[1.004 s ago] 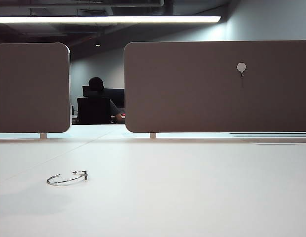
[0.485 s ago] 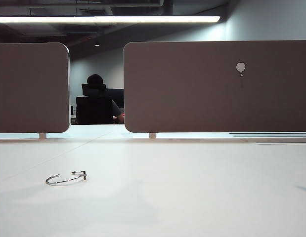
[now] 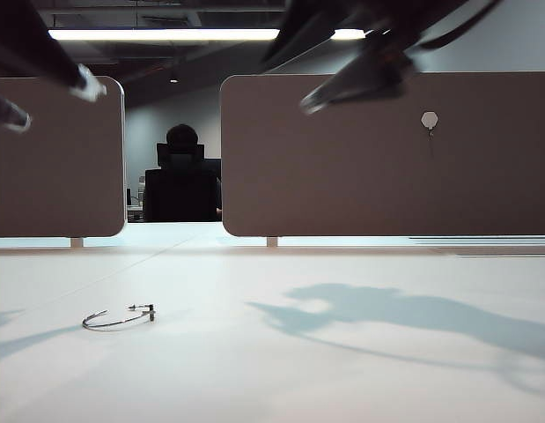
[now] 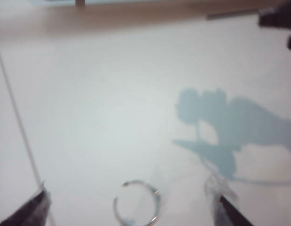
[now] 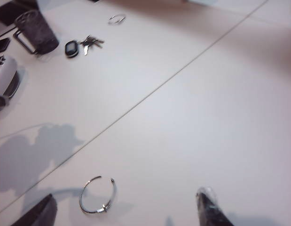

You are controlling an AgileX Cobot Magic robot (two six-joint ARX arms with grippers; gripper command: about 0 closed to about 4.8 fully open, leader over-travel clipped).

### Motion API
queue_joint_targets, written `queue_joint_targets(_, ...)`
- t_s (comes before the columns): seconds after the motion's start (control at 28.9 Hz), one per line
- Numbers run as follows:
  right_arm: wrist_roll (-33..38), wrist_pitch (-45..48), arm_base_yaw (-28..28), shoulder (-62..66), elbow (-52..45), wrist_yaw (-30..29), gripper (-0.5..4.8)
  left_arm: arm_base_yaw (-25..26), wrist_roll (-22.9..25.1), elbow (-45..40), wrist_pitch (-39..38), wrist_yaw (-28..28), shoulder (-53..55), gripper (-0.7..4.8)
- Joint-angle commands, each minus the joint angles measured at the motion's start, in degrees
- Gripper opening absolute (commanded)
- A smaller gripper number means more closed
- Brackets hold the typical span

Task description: Hang the earring on the hook.

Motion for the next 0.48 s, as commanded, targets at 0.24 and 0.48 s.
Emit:
queue_joint_targets(0.24,1.31,-1.46,5.66,17.66,8.00,-3.80,3.86,0.17,3.19,3.89,-13.33,-7.72,1.33,4.79)
queue_joint_targets(0.48,-0.81,-1.38,11.82,26.18,9.01,2.05,3.86,0.17,4.07,3.89,-15.23,-7.02,1.33,4.79)
